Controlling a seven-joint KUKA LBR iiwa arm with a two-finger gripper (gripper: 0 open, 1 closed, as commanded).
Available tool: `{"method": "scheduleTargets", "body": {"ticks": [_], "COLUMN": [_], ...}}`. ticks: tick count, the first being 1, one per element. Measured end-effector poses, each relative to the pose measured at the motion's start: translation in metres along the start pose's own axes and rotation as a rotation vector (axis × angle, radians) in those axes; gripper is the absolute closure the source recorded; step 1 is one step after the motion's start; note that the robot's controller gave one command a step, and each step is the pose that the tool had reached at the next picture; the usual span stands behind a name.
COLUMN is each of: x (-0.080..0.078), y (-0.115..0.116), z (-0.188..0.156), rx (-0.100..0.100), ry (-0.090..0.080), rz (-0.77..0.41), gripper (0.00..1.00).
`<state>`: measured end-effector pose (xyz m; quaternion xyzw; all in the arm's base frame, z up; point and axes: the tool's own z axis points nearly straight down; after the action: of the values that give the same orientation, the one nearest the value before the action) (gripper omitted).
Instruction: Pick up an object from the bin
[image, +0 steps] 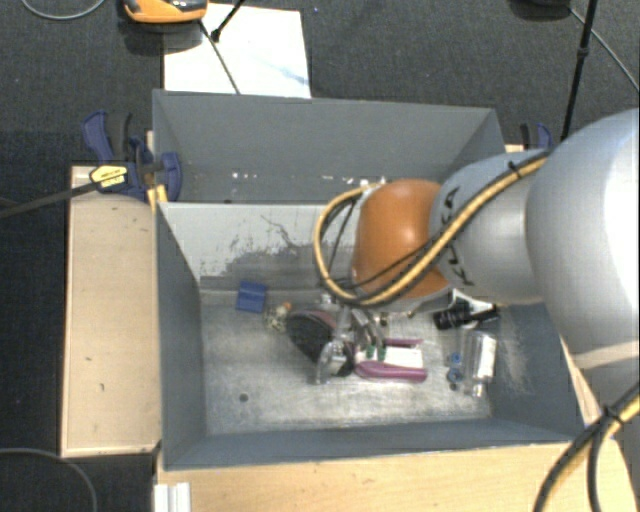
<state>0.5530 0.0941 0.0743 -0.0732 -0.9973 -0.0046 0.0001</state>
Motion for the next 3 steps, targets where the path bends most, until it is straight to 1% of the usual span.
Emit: {"method": "scheduleTargets", "body": {"ticks": [1,2,3], "x": [0.022,0.008,0.003], "y": [0.042,0.016,0.028], "z": [-0.026,-0.040,0.002], "rx": [0.005,0.007,0.005], "ry": [-0.006,-0.008,-0.010], "rz": [0.167,0.203,0.347], "gripper": [0.00,0.00,0.00]}}
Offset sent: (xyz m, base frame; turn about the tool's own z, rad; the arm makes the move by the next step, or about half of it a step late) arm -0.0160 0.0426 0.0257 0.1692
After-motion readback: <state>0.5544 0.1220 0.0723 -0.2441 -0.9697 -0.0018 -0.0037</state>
